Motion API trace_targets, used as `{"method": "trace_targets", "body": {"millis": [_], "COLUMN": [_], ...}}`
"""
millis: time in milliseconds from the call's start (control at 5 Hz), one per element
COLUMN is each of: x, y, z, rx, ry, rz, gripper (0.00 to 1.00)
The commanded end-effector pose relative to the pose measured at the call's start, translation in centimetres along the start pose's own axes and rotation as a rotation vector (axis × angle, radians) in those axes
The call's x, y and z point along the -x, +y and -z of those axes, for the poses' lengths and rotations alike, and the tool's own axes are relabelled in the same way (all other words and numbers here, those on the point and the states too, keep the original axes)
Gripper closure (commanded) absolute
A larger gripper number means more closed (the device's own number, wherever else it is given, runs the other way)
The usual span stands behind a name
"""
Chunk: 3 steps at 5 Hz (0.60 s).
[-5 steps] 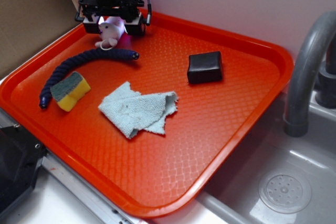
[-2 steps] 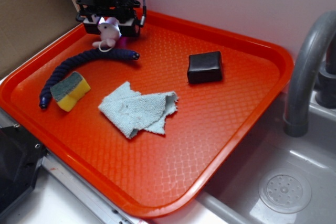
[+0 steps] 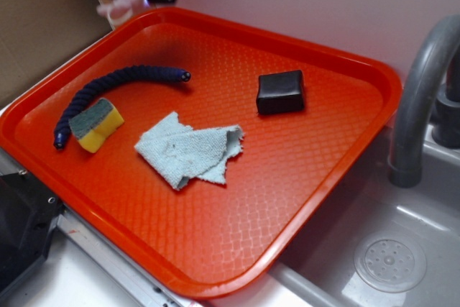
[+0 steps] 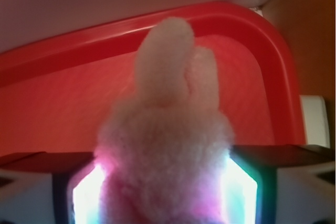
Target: Grab the pink bunny.
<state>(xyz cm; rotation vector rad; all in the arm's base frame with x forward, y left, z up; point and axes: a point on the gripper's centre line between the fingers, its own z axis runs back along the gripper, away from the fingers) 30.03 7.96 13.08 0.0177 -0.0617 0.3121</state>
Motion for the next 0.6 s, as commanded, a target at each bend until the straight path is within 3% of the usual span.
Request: {"method": "trace_targets", "body": {"millis": [0,200,400], "x": [6.6,8.4,8.1], "y": [-4.1,-4.8,-5.0], "z": [-10.4,-12.7,-12.2], "rx": [0.178,0.262,0.233], "ry": [-0.119,-0.087,-0.039], "rz": [0.107,0.014,0.010], "gripper": [1.00,1.00,1.00]}}
